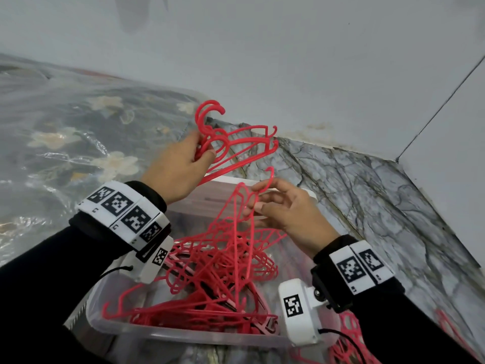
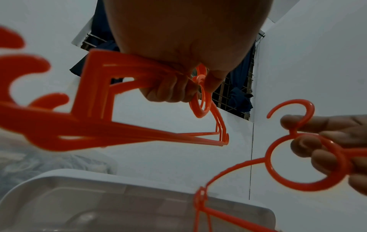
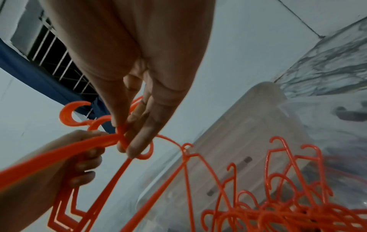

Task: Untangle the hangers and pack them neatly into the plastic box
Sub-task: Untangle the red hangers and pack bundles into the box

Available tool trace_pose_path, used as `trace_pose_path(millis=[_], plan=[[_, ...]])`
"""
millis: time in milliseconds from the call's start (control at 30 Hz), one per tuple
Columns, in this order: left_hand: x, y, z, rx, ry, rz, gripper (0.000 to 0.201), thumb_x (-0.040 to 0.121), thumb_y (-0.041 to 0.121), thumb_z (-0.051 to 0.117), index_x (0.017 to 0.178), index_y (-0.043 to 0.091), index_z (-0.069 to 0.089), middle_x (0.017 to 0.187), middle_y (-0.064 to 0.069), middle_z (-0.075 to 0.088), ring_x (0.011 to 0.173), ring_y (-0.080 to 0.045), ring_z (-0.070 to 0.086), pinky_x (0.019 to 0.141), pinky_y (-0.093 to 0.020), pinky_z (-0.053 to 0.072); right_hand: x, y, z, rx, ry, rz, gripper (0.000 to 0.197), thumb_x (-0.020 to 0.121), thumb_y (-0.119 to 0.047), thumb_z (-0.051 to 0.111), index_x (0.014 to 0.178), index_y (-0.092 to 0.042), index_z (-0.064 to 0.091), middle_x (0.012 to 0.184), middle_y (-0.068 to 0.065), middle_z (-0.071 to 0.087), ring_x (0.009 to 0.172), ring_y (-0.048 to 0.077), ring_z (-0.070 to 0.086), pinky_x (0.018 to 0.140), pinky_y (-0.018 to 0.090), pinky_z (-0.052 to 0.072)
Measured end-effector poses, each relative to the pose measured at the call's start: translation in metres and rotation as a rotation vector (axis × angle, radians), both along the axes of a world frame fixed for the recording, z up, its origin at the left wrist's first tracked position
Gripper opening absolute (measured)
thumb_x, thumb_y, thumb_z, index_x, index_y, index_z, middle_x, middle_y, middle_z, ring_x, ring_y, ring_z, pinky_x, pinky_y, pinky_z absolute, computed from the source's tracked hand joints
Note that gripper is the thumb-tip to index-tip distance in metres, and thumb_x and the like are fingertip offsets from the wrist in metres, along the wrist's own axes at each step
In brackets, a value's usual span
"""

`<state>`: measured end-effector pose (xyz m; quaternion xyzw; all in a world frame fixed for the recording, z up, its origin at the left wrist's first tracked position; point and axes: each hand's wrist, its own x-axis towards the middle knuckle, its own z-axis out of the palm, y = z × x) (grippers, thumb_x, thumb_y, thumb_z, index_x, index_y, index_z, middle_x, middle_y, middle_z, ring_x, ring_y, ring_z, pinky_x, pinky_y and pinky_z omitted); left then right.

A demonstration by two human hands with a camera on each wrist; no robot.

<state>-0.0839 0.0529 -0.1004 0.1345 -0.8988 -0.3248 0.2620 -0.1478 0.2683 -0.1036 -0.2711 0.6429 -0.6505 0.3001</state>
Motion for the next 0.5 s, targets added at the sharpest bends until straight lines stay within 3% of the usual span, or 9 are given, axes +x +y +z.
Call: trace_pose_path(millis=[133,200,367,433,500], plan=[[0.001,0.005,-0.001,-0.015,-0.072,-0.085,0.018,0.095,0.038,0.044,0.091,0.021,0.047,0.071,0.004,0.053,0.067,-0.014,0.050,0.062,-0.036,0.033,-0.001,0.004,0.004,-0.086,0.010,-0.105,0.022,0.083,0.012,0.059,0.093,-0.007,0.058,0.075,0.018,0.060,0.071,0.025,0.070,0.067,0.032,0.059],[0.000,0.008,0.000,-0.007,-0.111,-0.121,0.029,0.089,0.048,0.040,0.093,0.020,0.047,0.071,0.003,0.052,0.068,-0.018,0.049,0.066,-0.037,0.037,0.000,0.003,0.005,-0.139,0.028,-0.157,0.022,0.082,0.012,0.061,0.089,-0.009,0.058,0.067,0.013,0.061,0.069,0.029,0.068,0.066,0.032,0.060],[0.001,0.022,0.001,-0.017,-0.250,-0.213,0.058,0.083,0.074,0.032,0.095,0.020,0.049,0.088,-0.003,0.061,0.087,-0.024,0.057,0.085,-0.043,0.044,0.001,-0.002,-0.003,-0.188,0.107,-0.265,0.019,0.082,0.011,0.062,0.097,0.001,0.057,0.060,0.008,0.063,0.060,0.019,0.068,0.069,0.031,0.059],[0.001,0.025,-0.001,-0.025,-0.285,-0.244,0.055,0.079,0.072,0.028,0.098,0.024,0.049,0.093,-0.002,0.063,0.091,-0.022,0.059,0.088,-0.042,0.044,0.003,-0.005,-0.008,-0.163,0.114,-0.300,0.018,0.082,0.011,0.062,0.096,0.000,0.056,0.061,0.008,0.066,0.060,0.021,0.068,0.067,0.029,0.059],[0.000,0.026,-0.004,-0.020,-0.311,-0.294,0.059,0.080,0.072,0.029,0.111,0.025,0.049,0.101,-0.001,0.064,0.096,-0.019,0.060,0.091,-0.042,0.044,0.004,-0.009,-0.013,-0.135,0.117,-0.339,0.019,0.082,0.012,0.063,0.089,-0.005,0.056,0.061,0.011,0.065,0.059,0.021,0.068,0.066,0.030,0.058]])
